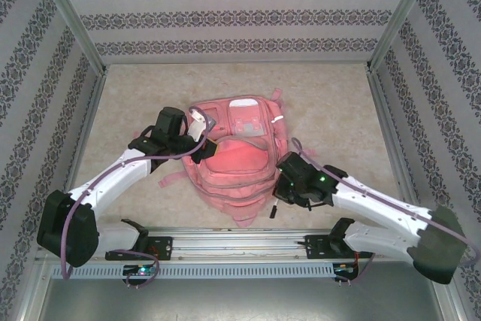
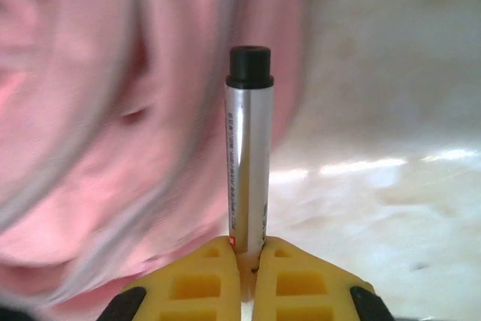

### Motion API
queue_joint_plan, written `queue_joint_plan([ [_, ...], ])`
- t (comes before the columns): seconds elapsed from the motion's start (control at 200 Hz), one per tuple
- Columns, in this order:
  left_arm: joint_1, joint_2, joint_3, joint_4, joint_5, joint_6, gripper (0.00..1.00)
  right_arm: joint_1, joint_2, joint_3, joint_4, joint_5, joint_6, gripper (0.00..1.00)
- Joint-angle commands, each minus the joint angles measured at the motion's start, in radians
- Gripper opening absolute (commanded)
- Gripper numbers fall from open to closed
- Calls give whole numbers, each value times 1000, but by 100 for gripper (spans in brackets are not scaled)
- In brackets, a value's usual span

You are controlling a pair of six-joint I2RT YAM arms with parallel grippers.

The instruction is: Pack books, pencil case, and school supplies into a backpack

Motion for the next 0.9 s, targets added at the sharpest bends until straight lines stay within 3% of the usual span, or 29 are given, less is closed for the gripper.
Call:
queue_joint_plan([
  [0.0, 14, -31, -9, 132, 59, -76, 0, 31, -24, -1, 190, -43, 317, 0],
  [0.195, 9, -35, -25, 125, 90, -62, 0, 54, 110, 114, 501, 39, 546, 0],
  [0.405, 8, -57, -33, 126, 162, -52, 0, 69, 295, 171, 623, 169, 757, 3],
  [0.45, 5, -54, -29, 109, 173, -45, 0, 71, 319, 173, 609, 217, 790, 8],
  [0.485, 4, -53, -25, 92, 175, -39, 0, 71, 334, 169, 608, 255, 815, 17],
  [0.56, 2, -58, -29, 76, 176, -26, 0, 64, 363, 154, 621, 313, 879, 25],
  [0.63, 2, -65, -35, 67, 171, -14, 0, 53, 372, 138, 671, 316, 891, 45],
  [0.685, 3, -67, -33, 47, 164, 3, 0, 54, 350, 141, 642, 324, 872, 54],
  [0.764, 3, -65, -27, 15, 148, 26, 0, 55, 285, 136, 531, 331, 830, 60],
  [0.894, 3, -66, -20, -11, 126, 57, 0, 49, 118, 33, 387, 327, 763, 60],
])
